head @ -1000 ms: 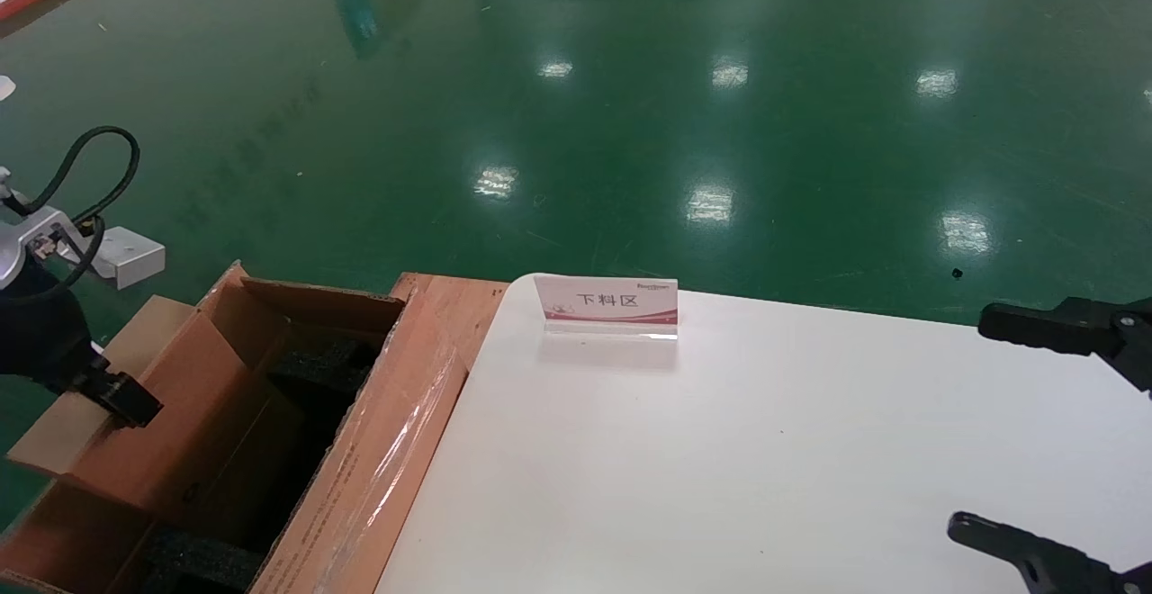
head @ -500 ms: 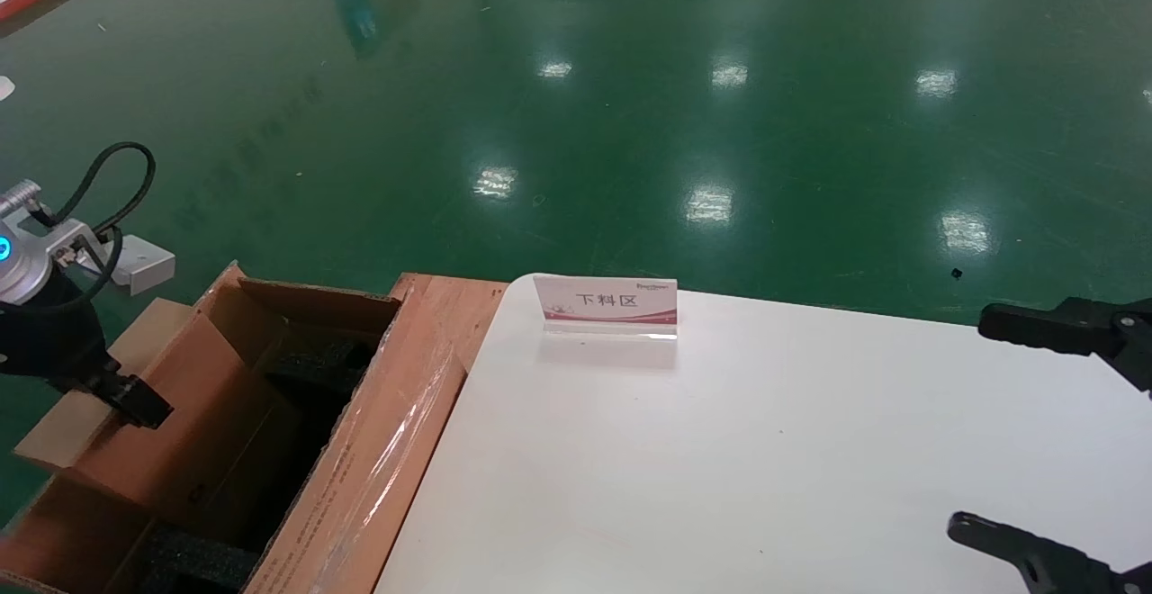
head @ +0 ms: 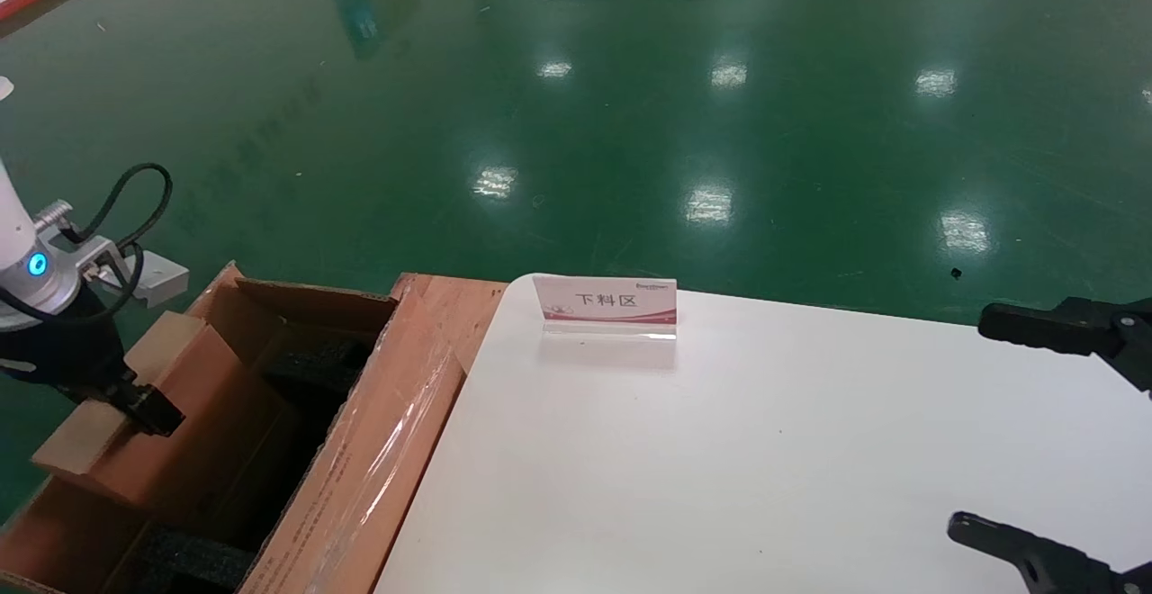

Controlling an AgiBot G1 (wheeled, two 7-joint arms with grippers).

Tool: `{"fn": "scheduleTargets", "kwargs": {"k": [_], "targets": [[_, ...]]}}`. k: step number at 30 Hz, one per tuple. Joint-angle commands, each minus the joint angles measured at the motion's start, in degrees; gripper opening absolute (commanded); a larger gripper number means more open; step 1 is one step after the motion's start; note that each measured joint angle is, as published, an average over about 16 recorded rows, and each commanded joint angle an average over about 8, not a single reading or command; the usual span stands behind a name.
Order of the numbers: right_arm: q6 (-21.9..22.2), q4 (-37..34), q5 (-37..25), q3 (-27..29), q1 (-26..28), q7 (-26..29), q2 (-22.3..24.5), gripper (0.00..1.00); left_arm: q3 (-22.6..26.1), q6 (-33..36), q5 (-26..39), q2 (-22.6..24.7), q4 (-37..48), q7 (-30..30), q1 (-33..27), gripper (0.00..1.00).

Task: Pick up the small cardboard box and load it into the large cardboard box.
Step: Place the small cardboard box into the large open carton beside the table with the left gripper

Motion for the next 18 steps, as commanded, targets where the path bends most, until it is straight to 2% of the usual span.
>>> {"fn": "scheduleTargets", "kwargs": {"k": [1, 8, 9, 10, 16, 17, 18], "targets": [[0.0, 0.0, 0.0, -0.01, 0.0, 0.0, 0.0, 1.0, -0.15, -0.24, -0.4, 0.19, 0.63, 0.2, 1.06, 0.0], [0.01, 0.0, 0.02, -0.03, 0.01, -0.01, 0.01, 1.0, -0.38, -0.09, -1.5, 0.69, 3.73, 1.28, 3.94, 0.0], [0.01, 0.0, 0.02, -0.03, 0.01, -0.01, 0.01, 1.0, -0.39, 0.02, -1.62, 0.78, 4.18, 1.39, 4.23, 0.03], [0.01, 0.0, 0.02, -0.03, 0.01, -0.02, 0.01, 1.0, -0.41, 0.11, -1.72, 0.85, 4.53, 1.49, 4.46, 0.13], [0.03, -0.01, 0.03, -0.04, 0.0, -0.02, 0.02, 1.0, -0.5, 0.46, -2.17, 1.32, 6.23, 1.69, 5.55, 0.88], [0.03, -0.01, 0.03, -0.04, 0.0, -0.02, 0.02, 1.0, -0.51, 0.48, -2.2, 1.36, 6.35, 1.69, 5.64, 0.97], [0.03, -0.02, 0.03, -0.04, -0.01, -0.02, 0.02, 1.0, -0.52, 0.51, -2.24, 1.4, 6.49, 1.69, 5.73, 1.0]]}}
